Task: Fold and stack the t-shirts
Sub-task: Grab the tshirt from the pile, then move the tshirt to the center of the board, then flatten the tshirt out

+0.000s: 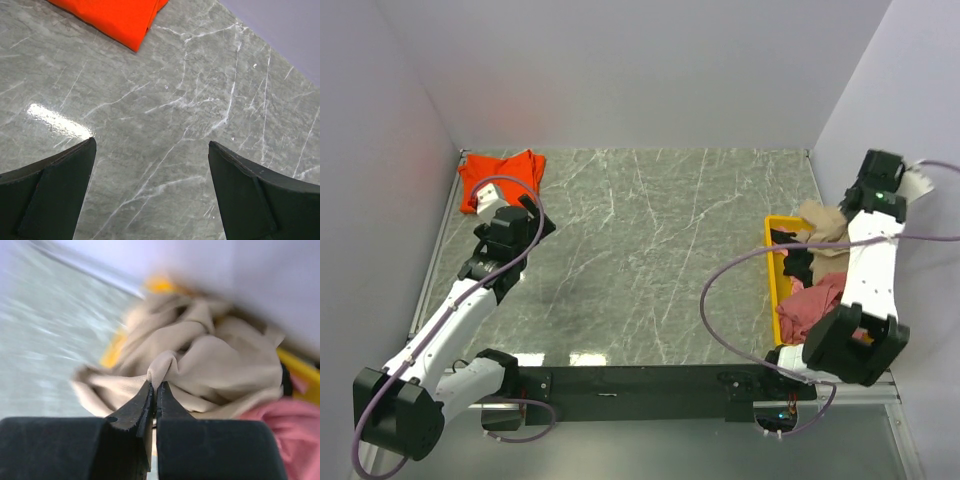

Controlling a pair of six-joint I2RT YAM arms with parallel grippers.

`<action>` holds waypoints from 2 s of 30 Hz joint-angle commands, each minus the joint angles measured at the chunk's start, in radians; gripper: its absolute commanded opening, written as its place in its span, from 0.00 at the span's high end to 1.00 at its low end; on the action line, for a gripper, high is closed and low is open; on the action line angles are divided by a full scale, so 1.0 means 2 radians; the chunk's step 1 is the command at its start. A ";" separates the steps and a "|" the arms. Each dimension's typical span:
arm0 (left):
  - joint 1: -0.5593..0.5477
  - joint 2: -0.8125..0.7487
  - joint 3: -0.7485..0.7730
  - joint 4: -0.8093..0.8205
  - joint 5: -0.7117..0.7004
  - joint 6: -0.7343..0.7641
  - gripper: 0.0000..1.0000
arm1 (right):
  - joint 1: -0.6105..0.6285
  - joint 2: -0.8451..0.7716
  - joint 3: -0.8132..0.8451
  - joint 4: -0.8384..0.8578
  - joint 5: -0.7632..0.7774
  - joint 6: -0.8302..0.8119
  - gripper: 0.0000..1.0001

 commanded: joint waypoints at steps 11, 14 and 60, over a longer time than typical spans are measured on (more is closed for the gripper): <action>0.007 -0.030 -0.002 0.003 0.014 -0.003 0.01 | 0.164 0.040 0.473 -0.043 -0.130 -0.129 1.00; 0.011 -0.033 -0.003 -0.004 0.006 -0.010 0.01 | 0.241 0.095 0.550 -0.038 -0.169 -0.148 1.00; 0.033 0.084 0.026 -0.067 0.158 -0.088 0.01 | 0.362 -0.029 -0.216 0.162 -0.113 -0.038 0.14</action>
